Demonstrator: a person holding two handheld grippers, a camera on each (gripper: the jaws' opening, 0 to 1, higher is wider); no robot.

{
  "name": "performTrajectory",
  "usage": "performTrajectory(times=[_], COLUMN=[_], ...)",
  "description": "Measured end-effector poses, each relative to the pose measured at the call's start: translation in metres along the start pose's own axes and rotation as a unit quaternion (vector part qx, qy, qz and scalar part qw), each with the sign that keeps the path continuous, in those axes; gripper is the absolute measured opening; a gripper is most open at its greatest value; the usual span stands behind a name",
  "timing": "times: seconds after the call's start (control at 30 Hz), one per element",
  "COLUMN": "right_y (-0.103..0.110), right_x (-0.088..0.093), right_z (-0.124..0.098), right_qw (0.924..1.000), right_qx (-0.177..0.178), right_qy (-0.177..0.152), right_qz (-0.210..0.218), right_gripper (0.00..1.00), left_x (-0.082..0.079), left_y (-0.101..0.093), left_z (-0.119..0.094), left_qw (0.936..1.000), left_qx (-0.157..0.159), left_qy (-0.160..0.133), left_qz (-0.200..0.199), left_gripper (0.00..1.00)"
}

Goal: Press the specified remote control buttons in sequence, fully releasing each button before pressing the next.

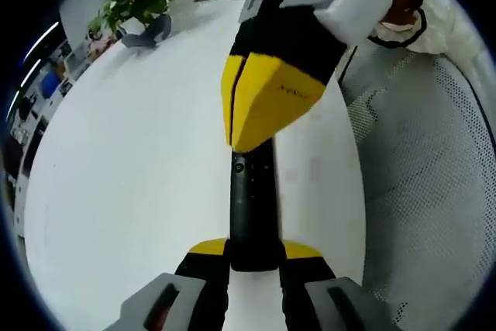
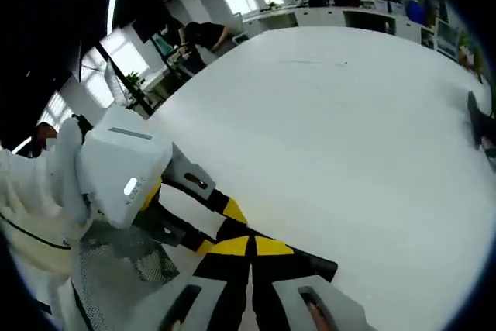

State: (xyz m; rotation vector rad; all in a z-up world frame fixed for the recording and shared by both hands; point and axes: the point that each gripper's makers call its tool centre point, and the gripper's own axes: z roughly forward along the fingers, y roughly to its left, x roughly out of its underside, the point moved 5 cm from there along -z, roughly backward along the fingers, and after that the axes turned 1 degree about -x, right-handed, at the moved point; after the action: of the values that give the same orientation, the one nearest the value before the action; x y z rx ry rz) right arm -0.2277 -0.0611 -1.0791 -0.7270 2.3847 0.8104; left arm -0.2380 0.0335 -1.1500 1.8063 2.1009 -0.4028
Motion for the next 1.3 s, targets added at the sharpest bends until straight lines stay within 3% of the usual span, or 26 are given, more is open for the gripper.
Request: performTrajectory(times=[0.13,0.3,0.5,0.67,0.83,1.07,1.2,1.3], right_y=[0.001,0.005,0.008,0.011,0.007,0.003,-0.004,-0.009], right_x=[-0.017,-0.034,-0.033,-0.026,-0.021,-0.014,-0.010,-0.004], right_z=[-0.026,-0.056,-0.077,-0.092,-0.100,-0.109,-0.117,-0.117], right_qw=[0.9970,0.9863,0.9787,0.9737,0.9666,0.9572,0.9475,0.9455], right_qx=[0.018,0.045,0.066,0.063,0.064,0.081,0.106,0.119], right_qy=[-0.060,-0.136,-0.166,-0.200,-0.239,-0.267,-0.292,-0.294], right_qz=[-0.045,-0.082,-0.101,-0.089,-0.065,-0.079,-0.076,-0.072], right_gripper=[0.01,0.09,0.22,0.34,0.44,0.67,0.76,0.83], left_x=[0.000,-0.001,-0.004,-0.005,-0.005,-0.003,-0.004,-0.005], left_y=[0.001,0.004,0.013,0.023,0.039,0.070,0.083,0.093], left_z=[0.000,0.000,0.001,-0.002,-0.006,-0.015,-0.021,-0.023], left_qw=[1.0000,1.0000,0.9999,0.9999,0.9998,0.9995,0.9992,0.9991], left_qx=[-0.002,-0.004,-0.012,-0.011,-0.014,-0.027,-0.032,-0.035], left_qy=[-0.006,-0.002,0.004,0.003,0.009,0.013,0.014,0.013], left_qz=[-0.002,0.002,0.006,-0.001,-0.007,-0.013,-0.018,-0.020], left_gripper=[0.24,0.23,0.23,0.23,0.23,0.23,0.23,0.23])
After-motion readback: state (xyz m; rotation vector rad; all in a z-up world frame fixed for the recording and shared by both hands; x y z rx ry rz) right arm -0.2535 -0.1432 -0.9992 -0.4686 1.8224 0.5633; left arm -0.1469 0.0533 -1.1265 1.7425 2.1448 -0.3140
